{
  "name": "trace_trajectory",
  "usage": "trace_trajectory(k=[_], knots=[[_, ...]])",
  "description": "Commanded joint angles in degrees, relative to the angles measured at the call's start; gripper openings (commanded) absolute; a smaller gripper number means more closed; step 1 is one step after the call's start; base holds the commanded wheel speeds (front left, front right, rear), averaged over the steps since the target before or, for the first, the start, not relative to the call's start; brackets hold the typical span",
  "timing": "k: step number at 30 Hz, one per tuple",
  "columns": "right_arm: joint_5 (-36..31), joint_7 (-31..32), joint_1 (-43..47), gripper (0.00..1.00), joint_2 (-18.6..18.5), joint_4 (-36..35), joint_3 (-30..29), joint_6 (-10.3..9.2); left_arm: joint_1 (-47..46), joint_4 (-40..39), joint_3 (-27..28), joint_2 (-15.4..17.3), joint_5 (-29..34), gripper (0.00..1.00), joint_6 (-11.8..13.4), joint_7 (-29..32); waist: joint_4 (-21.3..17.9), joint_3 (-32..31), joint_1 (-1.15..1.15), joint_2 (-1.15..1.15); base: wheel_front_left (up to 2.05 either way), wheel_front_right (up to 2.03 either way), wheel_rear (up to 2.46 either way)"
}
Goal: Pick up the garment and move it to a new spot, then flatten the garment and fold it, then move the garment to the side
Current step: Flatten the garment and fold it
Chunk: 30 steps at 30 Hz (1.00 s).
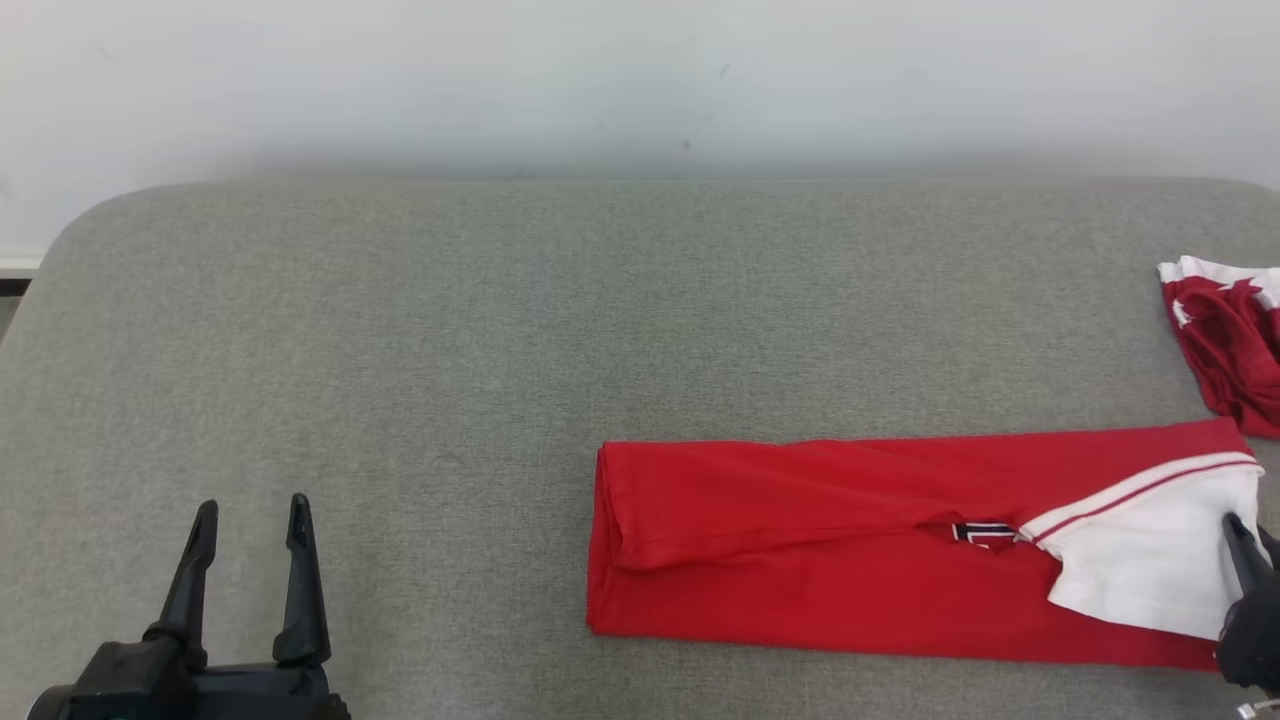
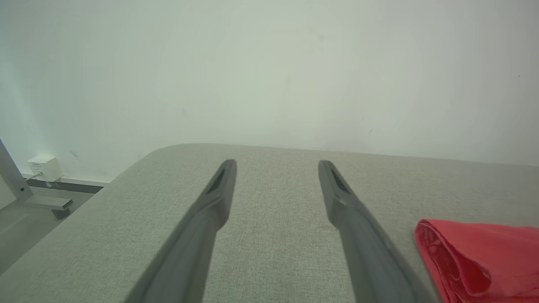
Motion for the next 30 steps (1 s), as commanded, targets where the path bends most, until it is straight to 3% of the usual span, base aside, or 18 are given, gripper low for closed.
trace_trajectory(k=[1,11,19,24,27,30], knots=[[0.2,-0.3,-0.1,0.00,-0.2,-0.8,0.2,-0.21,0.5,-0.2,0.2,-0.1,0.4,1.00,0.0,0.0,-0.7,-0.4,0.00,0.00,0.00,0.00,0.00],[-1.6,0.7,2.6,0.00,3.5,-16.9,2.9,-0.19,1.3,0.3,0.2,-0.1,0.0,1.00,-0.1,0.0,-2.6,-1.4,0.00,0.00,0.00,0.00,0.00],[-3.7,5.0,5.6,0.00,8.9,-30.9,4.9,-0.19,0.3,0.8,-0.6,-0.1,-0.2,1.00,-0.1,0.0,-2.4,-1.2,0.00,0.00,0.00,0.00,0.00],[-5.3,7.3,5.4,0.00,14.3,-35.3,8.0,-0.19,0.0,1.2,-1.2,-0.1,-0.5,1.00,-0.1,0.0,-1.4,-0.9,0.00,0.00,0.00,0.00,0.00],[-5.8,8.0,4.4,0.00,18.5,-35.5,10.3,-0.19,-0.6,1.5,-1.7,-0.1,-0.8,1.00,0.0,0.0,-0.3,-0.7,0.00,0.00,0.00,0.00,0.00],[-6.2,7.7,3.7,0.00,20.3,-35.0,11.2,-0.19,-0.9,1.7,-2.4,-0.1,-0.9,1.00,0.2,0.0,0.4,-0.6,0.00,0.00,0.00,0.00,0.00]])
